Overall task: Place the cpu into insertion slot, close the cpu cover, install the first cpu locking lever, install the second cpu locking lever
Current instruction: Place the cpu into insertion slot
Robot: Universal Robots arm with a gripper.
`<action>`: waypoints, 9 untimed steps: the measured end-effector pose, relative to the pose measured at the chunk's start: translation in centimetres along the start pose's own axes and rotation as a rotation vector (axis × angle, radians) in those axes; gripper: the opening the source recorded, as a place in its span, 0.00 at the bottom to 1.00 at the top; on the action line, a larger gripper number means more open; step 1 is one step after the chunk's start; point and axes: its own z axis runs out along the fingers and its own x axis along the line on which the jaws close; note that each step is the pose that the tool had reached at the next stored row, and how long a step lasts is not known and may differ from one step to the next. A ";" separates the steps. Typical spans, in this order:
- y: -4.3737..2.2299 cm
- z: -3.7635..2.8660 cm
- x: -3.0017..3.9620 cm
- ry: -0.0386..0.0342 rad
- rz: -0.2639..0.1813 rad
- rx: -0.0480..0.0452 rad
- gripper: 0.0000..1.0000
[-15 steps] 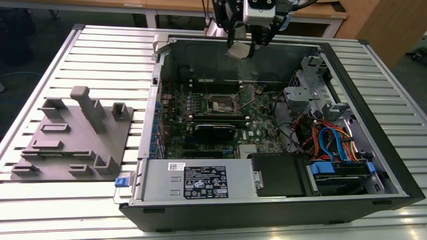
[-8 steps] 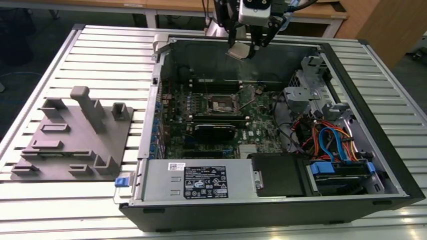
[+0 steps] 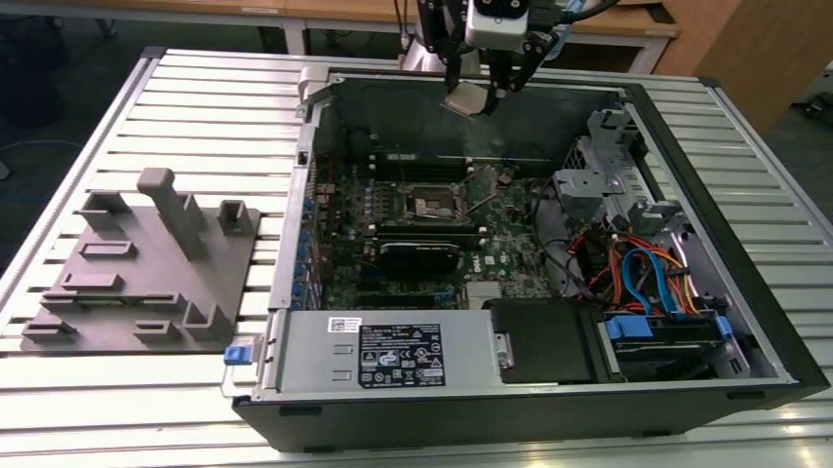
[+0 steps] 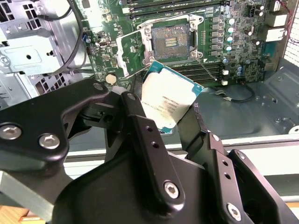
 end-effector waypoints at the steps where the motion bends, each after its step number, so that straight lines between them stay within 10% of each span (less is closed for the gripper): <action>1: 0.00 0.00 0.00 0.0000 0.000 0.0000 0.54; 9: 0.00 0.01 0.00 -0.0043 0.047 -0.0009 0.54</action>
